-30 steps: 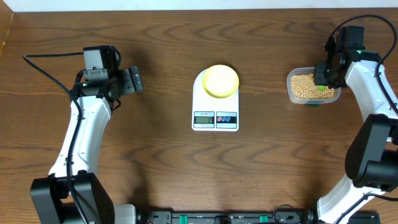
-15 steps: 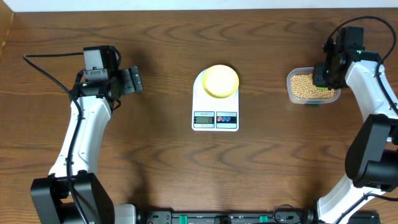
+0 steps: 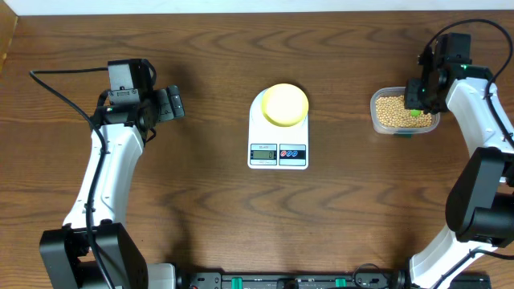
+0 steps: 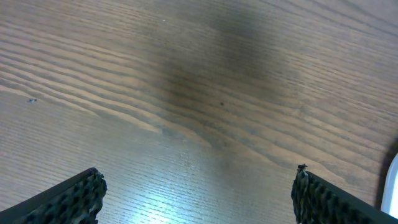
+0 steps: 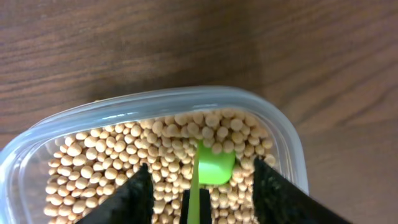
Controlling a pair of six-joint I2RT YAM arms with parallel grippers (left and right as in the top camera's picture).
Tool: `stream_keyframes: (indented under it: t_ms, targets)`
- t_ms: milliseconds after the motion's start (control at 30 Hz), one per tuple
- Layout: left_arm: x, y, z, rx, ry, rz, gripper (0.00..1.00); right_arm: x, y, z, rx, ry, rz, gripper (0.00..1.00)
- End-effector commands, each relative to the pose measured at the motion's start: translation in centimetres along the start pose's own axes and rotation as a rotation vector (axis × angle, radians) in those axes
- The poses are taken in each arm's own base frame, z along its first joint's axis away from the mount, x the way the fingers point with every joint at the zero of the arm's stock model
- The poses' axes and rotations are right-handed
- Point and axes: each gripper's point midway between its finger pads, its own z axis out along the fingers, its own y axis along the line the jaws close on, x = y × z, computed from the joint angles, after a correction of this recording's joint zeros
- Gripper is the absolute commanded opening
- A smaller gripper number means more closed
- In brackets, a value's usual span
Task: Scoop item into bowl and weigh 50g on scale
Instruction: 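Dig the green scoop into the soybeans with the right gripper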
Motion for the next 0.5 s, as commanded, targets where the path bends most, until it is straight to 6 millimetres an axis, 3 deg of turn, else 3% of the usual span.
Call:
stream_keyframes:
  t_ms: [0, 133, 233, 267, 467]
  targets:
    - [0.3, 0.3, 0.4, -0.019, 0.013, -0.008, 0.98, -1.8, -0.5, -1.2, 0.01, -0.036, 0.044, 0.55]
    - [0.3, 0.3, 0.4, -0.019, 0.013, -0.008, 0.98, -2.7, -0.4, -2.7, 0.004, -0.044, 0.043, 0.51]
    - [0.3, 0.3, 0.4, -0.019, 0.013, -0.008, 0.98, -3.4, -0.5, -3.1, 0.004, -0.064, 0.045, 0.32]
    - [0.3, 0.3, 0.4, -0.019, 0.013, -0.008, 0.98, -3.4, -0.5, -3.1, 0.005, -0.063, 0.045, 0.3]
    - [0.3, 0.3, 0.4, -0.019, 0.013, -0.008, 0.98, -1.6, -1.7, -2.8, 0.056, 0.008, 0.051, 0.33]
